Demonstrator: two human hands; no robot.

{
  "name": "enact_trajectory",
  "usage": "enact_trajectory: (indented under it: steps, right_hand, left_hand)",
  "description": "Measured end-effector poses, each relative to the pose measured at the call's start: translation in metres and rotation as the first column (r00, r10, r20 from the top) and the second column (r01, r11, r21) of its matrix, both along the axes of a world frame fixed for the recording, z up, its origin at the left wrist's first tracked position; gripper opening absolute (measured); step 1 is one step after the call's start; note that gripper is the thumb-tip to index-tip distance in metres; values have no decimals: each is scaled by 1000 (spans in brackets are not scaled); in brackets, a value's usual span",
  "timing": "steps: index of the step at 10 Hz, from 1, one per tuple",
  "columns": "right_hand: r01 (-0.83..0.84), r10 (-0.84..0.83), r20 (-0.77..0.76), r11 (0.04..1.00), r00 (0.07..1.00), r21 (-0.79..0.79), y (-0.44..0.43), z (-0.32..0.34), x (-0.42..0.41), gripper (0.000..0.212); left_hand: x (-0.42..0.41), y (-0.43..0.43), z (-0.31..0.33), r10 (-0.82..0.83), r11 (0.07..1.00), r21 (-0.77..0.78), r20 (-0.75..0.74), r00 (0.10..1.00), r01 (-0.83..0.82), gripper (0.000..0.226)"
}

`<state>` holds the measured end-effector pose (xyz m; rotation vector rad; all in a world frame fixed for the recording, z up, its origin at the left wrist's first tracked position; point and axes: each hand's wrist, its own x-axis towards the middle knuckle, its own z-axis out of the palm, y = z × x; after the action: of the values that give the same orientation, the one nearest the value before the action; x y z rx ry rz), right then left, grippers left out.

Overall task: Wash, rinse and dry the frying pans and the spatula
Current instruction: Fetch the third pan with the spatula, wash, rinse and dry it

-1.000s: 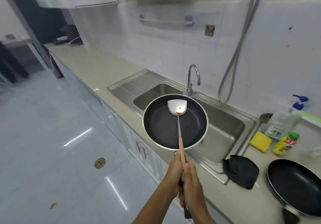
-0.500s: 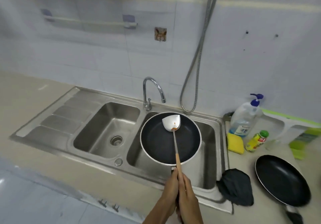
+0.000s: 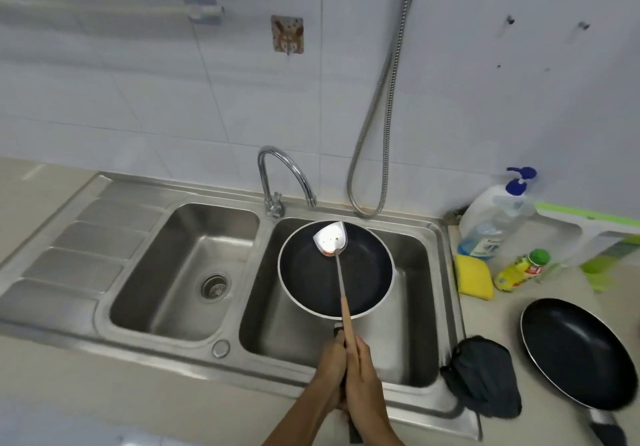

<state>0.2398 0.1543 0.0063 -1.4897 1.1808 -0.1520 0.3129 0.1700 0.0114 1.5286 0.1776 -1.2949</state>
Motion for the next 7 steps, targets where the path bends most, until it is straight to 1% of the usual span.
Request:
enact_trajectory:
  steps: [1,2,3,4,5,6,7]
  right_hand:
    - [-35,35,-7,999,999,17,-14,-9,6,32]
    - [-67,68,-16,997,998,36,-28,-10,11,32]
    - [-137,138,-17,990,990,42,-40,-15,18,31]
    - [-187,187,-2,981,982,49,-47,-18,27,31]
    - [-206,205,15,976,979,65,-50,-24,31,34]
    - [-231,230,15,969,973,84,-53,-24,27,30]
    - [-287,288,-5,955,958,68,-59,-19,28,25]
  left_hand:
    - [2,-11,-1,20,1000,1,25,999,-20,33]
    - [9,-23,1,181,982,41,62,982,-184,33]
    - [11,-31,-8,177,981,55,150,973,-187,34]
    - [22,-32,-3,211,972,68,152,965,-224,35]
    - [33,-37,-13,297,945,116,99,950,-307,40]
    - [33,-36,-16,270,949,139,101,958,-282,41]
    - [37,-35,-20,238,959,127,123,963,-253,42]
